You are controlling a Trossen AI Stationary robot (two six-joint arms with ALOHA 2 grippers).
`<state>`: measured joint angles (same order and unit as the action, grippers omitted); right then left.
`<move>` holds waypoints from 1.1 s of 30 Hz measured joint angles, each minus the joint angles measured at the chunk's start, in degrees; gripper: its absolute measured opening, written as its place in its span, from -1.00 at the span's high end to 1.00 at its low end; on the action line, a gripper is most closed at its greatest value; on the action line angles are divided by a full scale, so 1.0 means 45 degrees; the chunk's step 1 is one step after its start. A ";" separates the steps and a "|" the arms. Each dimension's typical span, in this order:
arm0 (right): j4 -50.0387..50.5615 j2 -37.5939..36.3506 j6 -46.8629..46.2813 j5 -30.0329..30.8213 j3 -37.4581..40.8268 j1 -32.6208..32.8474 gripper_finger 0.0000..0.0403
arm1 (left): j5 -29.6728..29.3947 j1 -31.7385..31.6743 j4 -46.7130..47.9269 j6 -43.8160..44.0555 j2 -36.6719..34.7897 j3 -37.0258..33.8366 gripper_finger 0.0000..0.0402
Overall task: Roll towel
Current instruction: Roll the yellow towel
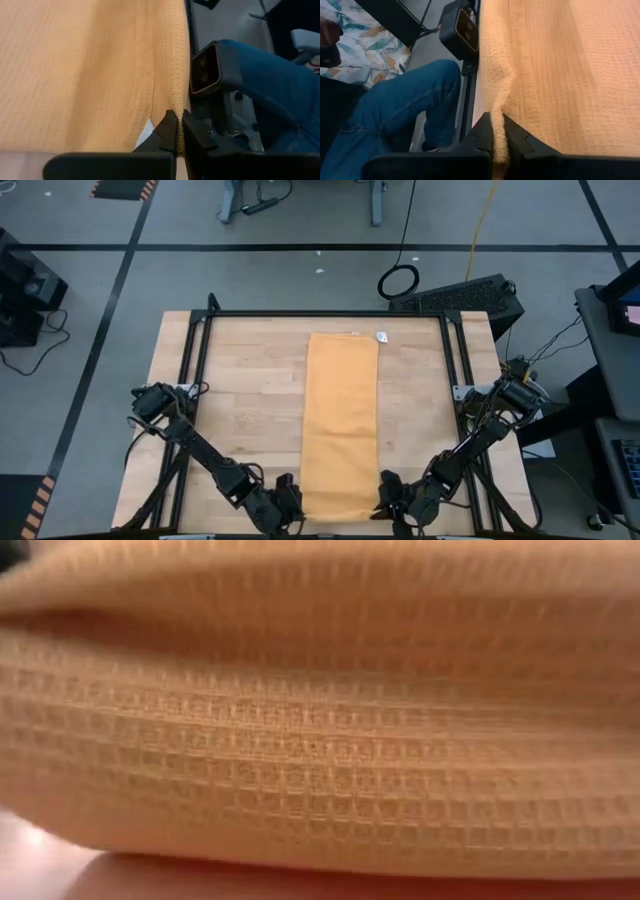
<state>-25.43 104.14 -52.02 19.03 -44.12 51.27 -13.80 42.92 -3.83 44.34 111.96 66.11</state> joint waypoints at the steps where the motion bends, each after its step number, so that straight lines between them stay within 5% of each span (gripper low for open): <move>1: 0.0047 0.0000 -0.0048 -0.0032 0.0000 -0.0001 0.97 | -0.0046 -0.0032 0.0157 0.0054 0.0000 0.0005 0.92; 9: 0.0076 0.0000 -0.0865 -0.1915 0.0452 -0.0706 0.97 | 0.0051 -0.0782 0.1047 0.0184 0.0010 0.0006 0.92; 22: 0.0141 0.0000 -0.0343 -0.2662 0.0709 -0.1491 0.91 | 0.0682 -0.1562 0.2340 0.0734 0.0287 0.0015 0.92; 33: 0.1665 -0.0997 0.1651 -0.2461 0.0724 -0.0942 0.30 | 0.0713 -0.1618 0.2306 0.1092 0.0461 0.0015 0.92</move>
<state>-17.94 99.65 -44.59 7.95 -40.86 47.03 -10.59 35.64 6.55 49.25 114.04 66.17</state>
